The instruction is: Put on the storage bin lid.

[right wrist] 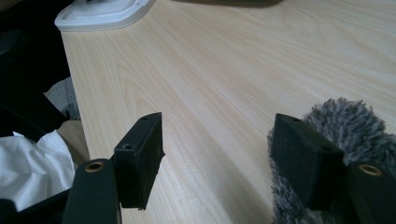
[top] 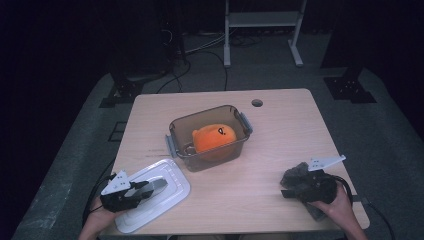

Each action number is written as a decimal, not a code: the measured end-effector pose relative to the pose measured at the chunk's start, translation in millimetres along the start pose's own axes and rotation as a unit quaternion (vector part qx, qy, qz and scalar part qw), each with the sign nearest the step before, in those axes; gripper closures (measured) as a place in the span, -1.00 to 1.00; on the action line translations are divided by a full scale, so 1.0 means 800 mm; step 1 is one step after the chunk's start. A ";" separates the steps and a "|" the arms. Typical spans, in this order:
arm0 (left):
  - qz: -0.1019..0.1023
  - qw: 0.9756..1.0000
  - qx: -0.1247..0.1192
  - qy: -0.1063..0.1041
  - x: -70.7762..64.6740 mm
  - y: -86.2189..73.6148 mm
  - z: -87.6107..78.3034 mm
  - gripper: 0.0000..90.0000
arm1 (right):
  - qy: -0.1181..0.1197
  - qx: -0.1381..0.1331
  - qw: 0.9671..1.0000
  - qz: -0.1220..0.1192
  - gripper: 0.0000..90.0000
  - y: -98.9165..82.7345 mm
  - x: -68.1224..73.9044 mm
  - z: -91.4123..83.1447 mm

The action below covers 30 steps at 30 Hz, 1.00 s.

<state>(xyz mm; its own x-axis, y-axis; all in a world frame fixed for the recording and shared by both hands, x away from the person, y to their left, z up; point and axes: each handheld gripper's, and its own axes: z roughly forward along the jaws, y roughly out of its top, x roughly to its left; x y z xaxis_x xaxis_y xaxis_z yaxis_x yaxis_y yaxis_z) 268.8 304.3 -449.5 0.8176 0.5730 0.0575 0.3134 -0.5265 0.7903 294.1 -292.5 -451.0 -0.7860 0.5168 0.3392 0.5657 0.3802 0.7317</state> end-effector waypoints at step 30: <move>0.001 1.000 0.013 -0.006 -0.003 0.004 -0.004 0.48 | 0.000 0.003 1.000 0.002 -0.26 0.000 0.000 0.001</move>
<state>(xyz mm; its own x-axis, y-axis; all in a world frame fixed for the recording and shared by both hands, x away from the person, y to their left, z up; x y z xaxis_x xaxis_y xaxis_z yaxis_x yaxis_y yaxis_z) 266.0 303.0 -445.7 0.8236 0.5648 0.0518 0.3239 -0.5434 0.7745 294.6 -291.9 -451.7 -0.7836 0.5180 0.3428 0.5707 0.3826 0.7266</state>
